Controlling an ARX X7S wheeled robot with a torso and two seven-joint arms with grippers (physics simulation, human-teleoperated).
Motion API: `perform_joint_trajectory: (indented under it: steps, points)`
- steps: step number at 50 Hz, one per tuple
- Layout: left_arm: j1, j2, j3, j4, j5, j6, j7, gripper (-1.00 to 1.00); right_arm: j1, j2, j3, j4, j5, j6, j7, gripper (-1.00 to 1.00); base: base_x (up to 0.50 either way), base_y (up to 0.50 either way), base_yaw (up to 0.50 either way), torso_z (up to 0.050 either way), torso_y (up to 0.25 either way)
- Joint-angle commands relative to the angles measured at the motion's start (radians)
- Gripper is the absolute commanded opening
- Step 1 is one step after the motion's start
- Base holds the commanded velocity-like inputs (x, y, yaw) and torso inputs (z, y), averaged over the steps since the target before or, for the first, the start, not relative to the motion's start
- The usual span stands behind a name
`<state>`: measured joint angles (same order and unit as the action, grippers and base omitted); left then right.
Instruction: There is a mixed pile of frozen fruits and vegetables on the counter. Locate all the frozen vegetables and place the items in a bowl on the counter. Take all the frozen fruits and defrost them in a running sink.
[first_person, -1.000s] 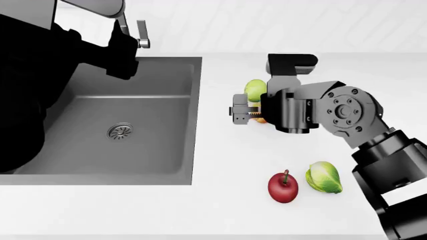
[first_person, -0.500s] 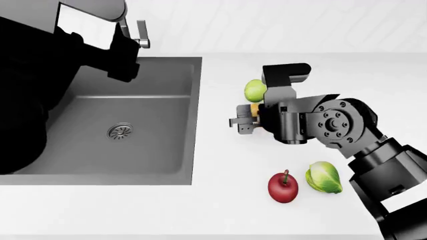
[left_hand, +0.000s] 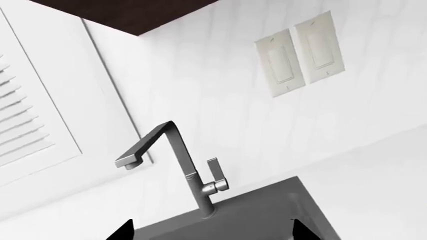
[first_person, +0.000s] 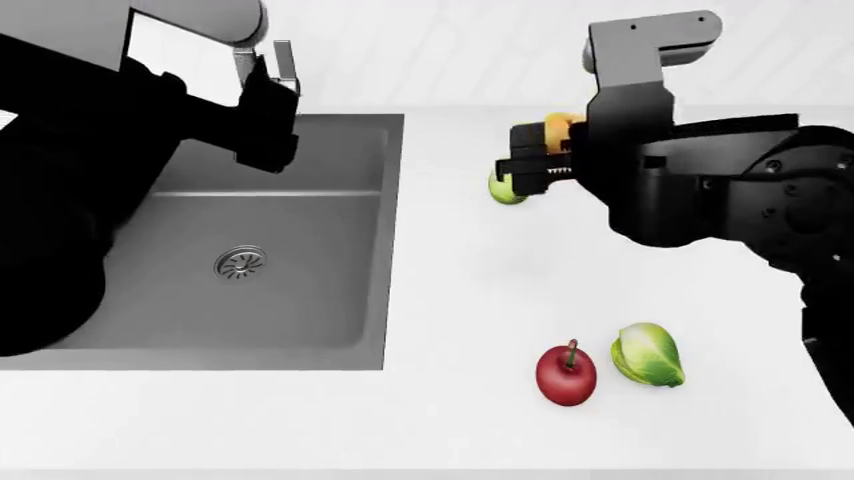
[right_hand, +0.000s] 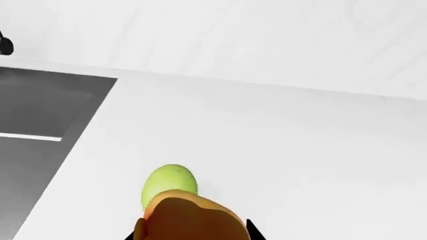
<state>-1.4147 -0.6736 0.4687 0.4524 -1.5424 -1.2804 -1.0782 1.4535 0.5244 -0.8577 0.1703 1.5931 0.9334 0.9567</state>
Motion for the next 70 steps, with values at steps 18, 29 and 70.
perform_joint_trajectory:
  steps: [18, 29, 70]
  points:
    - [0.01, 0.155, -0.032, -0.106, -0.161, 0.115, 0.154, 1.0, 0.349, 0.17, 0.129, -0.246, 0.418, 0.16, 0.395, -1.0, 0.0, 0.0, 0.0, 0.0, 0.0]
    - [0.042, 0.189, -0.011, -0.156, -0.209, 0.115, 0.245, 1.0, 0.509, 0.231, 0.097, -0.251, 0.594, 0.206, 0.541, -1.0, 0.0, 0.0, 0.0, 0.0, 0.0]
    - [0.113, 0.257, 0.128, -0.126, -0.497, 0.015, 0.383, 1.0, 0.613, 0.335, -0.007, -0.276, 0.663, 0.199, 0.575, -1.0, 0.0, 0.0, 0.0, 0.0, 0.0]
